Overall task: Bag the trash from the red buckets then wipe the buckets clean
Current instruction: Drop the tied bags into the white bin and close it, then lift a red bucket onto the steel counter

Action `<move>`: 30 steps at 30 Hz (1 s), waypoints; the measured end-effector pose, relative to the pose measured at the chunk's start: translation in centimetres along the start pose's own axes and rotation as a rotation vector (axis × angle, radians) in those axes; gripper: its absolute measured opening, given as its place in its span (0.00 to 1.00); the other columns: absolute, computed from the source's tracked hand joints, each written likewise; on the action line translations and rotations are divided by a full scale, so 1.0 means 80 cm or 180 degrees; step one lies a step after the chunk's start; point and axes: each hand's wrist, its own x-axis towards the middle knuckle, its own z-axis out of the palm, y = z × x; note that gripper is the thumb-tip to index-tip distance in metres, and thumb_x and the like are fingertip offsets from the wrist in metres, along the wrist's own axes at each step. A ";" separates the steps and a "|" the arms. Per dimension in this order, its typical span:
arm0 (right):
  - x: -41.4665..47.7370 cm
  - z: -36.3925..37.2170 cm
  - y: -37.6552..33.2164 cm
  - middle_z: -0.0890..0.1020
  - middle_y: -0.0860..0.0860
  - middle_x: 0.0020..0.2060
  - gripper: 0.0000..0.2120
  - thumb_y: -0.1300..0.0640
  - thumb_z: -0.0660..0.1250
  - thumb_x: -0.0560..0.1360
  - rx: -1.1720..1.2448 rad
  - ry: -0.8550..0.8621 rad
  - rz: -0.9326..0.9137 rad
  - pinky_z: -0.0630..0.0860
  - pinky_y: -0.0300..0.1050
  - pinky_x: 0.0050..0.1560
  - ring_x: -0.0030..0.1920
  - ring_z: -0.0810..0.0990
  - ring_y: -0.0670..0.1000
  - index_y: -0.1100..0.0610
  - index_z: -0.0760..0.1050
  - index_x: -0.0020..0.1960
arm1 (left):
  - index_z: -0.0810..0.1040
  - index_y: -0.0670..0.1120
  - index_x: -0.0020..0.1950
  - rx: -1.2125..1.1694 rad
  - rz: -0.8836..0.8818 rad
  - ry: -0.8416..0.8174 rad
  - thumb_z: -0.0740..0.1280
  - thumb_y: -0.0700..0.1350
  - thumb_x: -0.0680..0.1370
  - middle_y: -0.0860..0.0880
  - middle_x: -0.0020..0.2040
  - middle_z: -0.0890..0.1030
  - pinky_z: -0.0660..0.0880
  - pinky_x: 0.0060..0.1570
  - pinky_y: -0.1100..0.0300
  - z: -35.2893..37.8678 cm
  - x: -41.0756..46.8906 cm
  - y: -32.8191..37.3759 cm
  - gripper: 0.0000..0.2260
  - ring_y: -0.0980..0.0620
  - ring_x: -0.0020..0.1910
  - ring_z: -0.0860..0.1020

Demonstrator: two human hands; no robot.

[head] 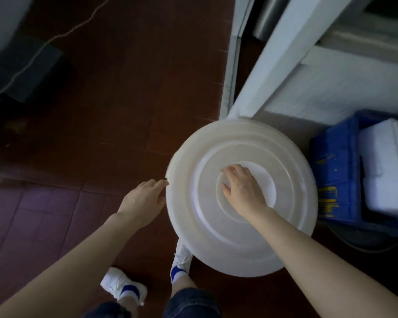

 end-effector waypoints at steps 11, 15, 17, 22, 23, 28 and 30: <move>0.025 -0.050 -0.454 0.73 0.52 0.63 0.18 0.52 0.62 0.79 -0.0350 -0.0116 -0.2125 0.72 0.51 0.59 0.61 0.72 0.55 0.55 0.71 0.68 | 0.71 0.54 0.68 -0.0317 -0.1566 0.1226 0.62 0.49 0.79 0.50 0.57 0.78 0.76 0.51 0.49 -0.171 -0.307 -0.274 0.18 0.46 0.58 0.77; -0.018 -0.038 -0.661 0.73 0.52 0.64 0.18 0.50 0.60 0.80 -0.0430 -0.0220 -0.2877 0.72 0.50 0.59 0.61 0.71 0.54 0.54 0.70 0.69 | 0.72 0.53 0.68 -0.0421 -0.2296 0.1591 0.60 0.50 0.80 0.51 0.57 0.78 0.76 0.52 0.49 -0.216 -0.462 -0.373 0.16 0.47 0.58 0.76; -0.049 -0.028 -0.764 0.73 0.52 0.64 0.19 0.50 0.60 0.80 -0.0468 -0.0324 -0.3226 0.71 0.51 0.60 0.62 0.71 0.55 0.54 0.69 0.69 | 0.73 0.53 0.67 -0.0406 -0.2579 0.1814 0.61 0.50 0.80 0.50 0.57 0.78 0.76 0.53 0.49 -0.233 -0.538 -0.411 0.16 0.47 0.58 0.76; -0.139 0.006 -0.992 0.74 0.54 0.63 0.19 0.48 0.60 0.80 -0.0643 -0.0510 -0.4145 0.70 0.52 0.63 0.64 0.71 0.56 0.54 0.70 0.68 | 0.73 0.53 0.67 -0.0415 -0.3358 0.2287 0.61 0.48 0.79 0.49 0.57 0.78 0.75 0.52 0.50 -0.255 -0.708 -0.495 0.16 0.46 0.59 0.75; -0.158 0.013 -1.030 0.74 0.54 0.63 0.19 0.48 0.60 0.80 -0.0667 -0.0569 -0.4290 0.70 0.52 0.63 0.65 0.71 0.56 0.54 0.70 0.68 | 0.74 0.52 0.67 -0.0415 -0.3503 0.2360 0.61 0.48 0.79 0.49 0.57 0.78 0.75 0.52 0.50 -0.255 -0.738 -0.509 0.15 0.46 0.59 0.75; -0.234 0.050 -1.195 0.73 0.54 0.64 0.20 0.47 0.60 0.80 -0.1001 -0.0843 -0.4937 0.70 0.51 0.64 0.66 0.70 0.56 0.53 0.68 0.70 | 0.76 0.50 0.63 -0.0385 -0.4222 0.2560 0.61 0.51 0.80 0.47 0.55 0.78 0.75 0.51 0.49 -0.246 -0.866 -0.577 0.14 0.44 0.56 0.76; -0.257 0.068 -1.257 0.73 0.54 0.64 0.21 0.47 0.60 0.80 -0.1140 -0.0927 -0.5157 0.70 0.50 0.63 0.67 0.69 0.55 0.53 0.67 0.71 | 0.75 0.50 0.64 -0.0378 -0.4504 0.2514 0.61 0.52 0.80 0.48 0.55 0.79 0.75 0.52 0.50 -0.242 -0.910 -0.609 0.14 0.45 0.57 0.76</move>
